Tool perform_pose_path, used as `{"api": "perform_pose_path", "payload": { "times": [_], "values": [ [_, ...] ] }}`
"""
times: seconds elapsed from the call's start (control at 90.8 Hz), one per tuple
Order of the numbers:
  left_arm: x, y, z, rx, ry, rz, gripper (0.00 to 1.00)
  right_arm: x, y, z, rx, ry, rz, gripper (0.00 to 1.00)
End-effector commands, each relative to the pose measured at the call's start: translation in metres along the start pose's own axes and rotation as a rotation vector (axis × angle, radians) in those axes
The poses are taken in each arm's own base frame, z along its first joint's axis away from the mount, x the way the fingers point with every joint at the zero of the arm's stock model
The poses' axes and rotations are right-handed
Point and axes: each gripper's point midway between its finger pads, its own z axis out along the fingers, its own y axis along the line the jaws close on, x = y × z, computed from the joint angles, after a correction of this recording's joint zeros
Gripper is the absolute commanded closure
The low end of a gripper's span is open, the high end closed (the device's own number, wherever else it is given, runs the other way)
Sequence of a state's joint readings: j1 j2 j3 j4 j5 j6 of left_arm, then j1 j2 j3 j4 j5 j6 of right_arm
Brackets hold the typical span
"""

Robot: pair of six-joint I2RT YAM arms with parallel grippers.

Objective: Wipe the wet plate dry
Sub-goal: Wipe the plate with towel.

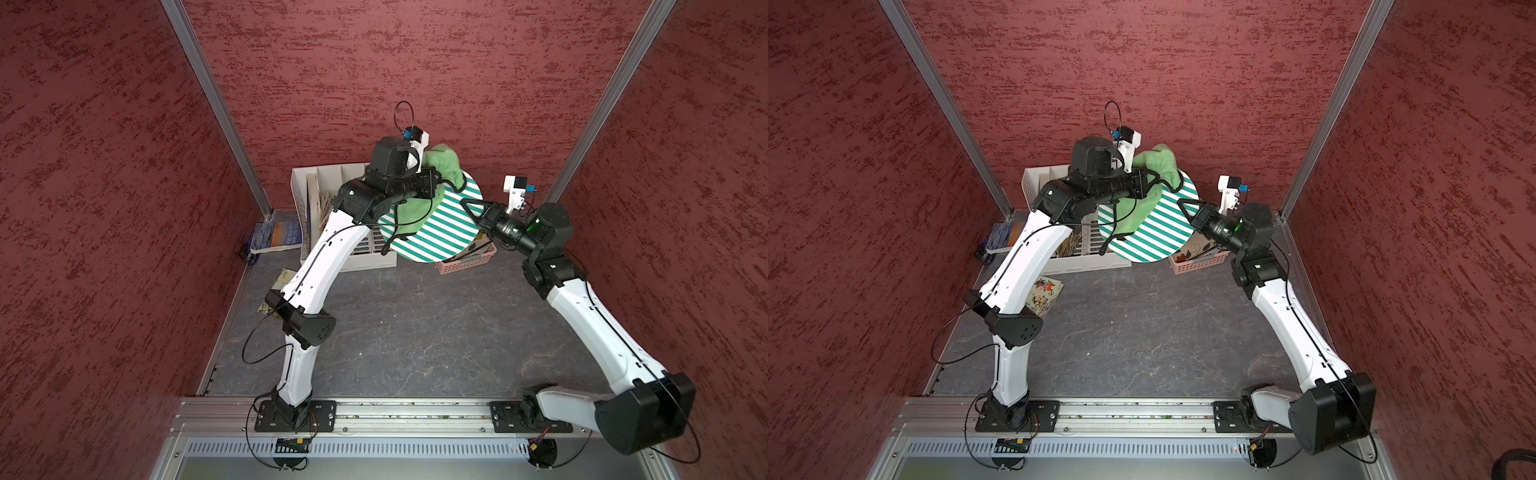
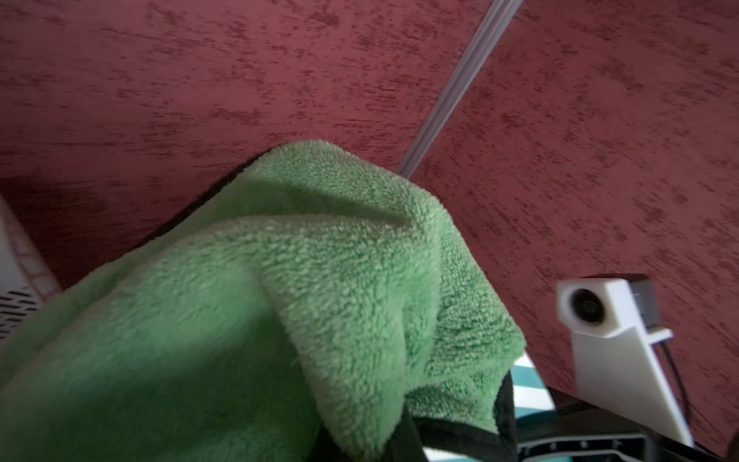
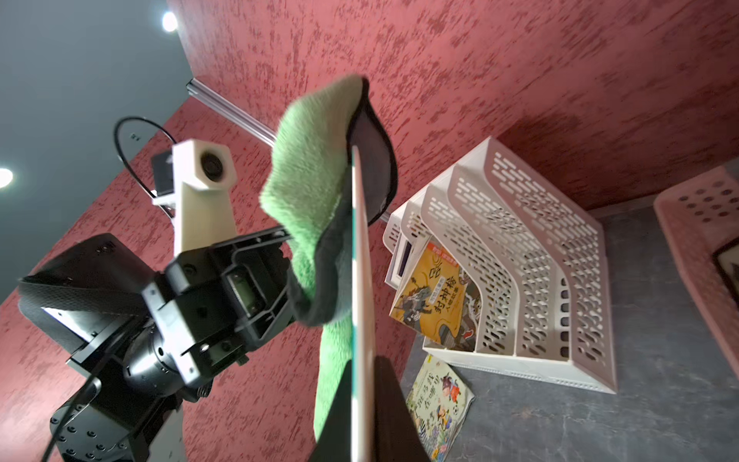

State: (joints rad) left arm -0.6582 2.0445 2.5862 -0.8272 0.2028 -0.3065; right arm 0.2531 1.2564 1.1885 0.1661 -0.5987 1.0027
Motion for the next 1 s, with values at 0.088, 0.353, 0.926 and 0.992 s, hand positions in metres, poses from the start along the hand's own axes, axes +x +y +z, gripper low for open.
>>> {"api": "perform_pose_path", "payload": {
  "times": [0.088,0.353,0.926,0.992],
  "values": [
    [0.084,-0.011,0.030,0.082,0.267,-0.032,1.00,-0.072,0.105,-0.014,-0.216,-0.199,-0.180,1.00],
    [0.067,0.052,-0.014,-0.011,0.231,-0.236,1.00,-0.073,0.103,-0.026,-0.191,-0.226,-0.213,1.00],
    [-0.040,0.033,-0.046,0.153,-0.037,-0.345,1.00,-0.143,0.137,-0.042,-0.111,-0.489,-0.322,1.00],
    [-0.059,0.028,-0.066,0.232,-0.093,-0.376,1.00,-0.164,0.126,-0.064,-0.041,-0.582,-0.298,1.00]
  ]
}}
